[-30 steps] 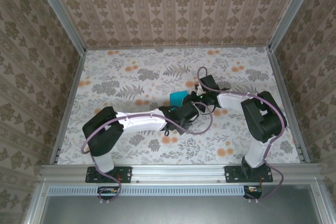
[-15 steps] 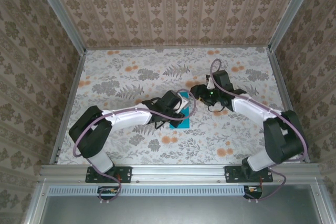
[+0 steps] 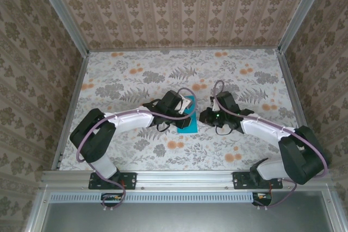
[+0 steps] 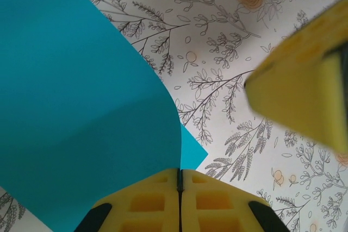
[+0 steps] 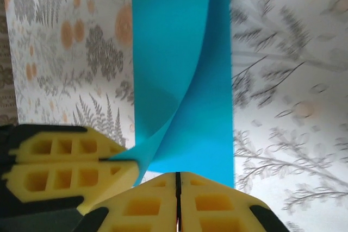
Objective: Fold a paper plane with a square sheet of paper (fold left side to right side)
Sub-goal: Fold the triangle a second time at the center of the table.
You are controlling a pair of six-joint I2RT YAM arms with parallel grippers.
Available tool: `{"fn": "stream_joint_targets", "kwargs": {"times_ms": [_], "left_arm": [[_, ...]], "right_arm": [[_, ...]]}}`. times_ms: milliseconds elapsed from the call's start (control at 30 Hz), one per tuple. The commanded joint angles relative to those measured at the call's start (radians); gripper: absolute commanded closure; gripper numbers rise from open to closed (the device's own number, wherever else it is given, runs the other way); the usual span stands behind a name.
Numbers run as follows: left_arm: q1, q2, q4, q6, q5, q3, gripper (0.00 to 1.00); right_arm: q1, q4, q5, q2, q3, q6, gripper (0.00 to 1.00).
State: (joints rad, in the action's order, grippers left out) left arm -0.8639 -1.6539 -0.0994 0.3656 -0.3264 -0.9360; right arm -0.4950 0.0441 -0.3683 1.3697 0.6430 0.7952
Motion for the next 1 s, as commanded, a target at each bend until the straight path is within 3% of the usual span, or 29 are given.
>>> {"fn": "stream_joint_targets", "kwargs": {"times_ms": [0, 267, 967], "left_arm": [[0.004, 0.029, -0.01, 0.018, -0.01, 0.013, 0.93], [0.005, 0.031, -0.042, 0.009, 0.015, 0.011, 0.93], [0.042, 0.011, -0.076, 0.012, 0.027, 0.003, 0.92]], "right_arm": [[-0.054, -0.061, 0.039, 0.079, -0.008, 0.041, 0.94], [-0.11, -0.004, 0.085, 0.194, 0.054, 0.038, 0.96], [-0.118, 0.152, 0.107, 0.292, 0.096, 0.004, 0.96]]}}
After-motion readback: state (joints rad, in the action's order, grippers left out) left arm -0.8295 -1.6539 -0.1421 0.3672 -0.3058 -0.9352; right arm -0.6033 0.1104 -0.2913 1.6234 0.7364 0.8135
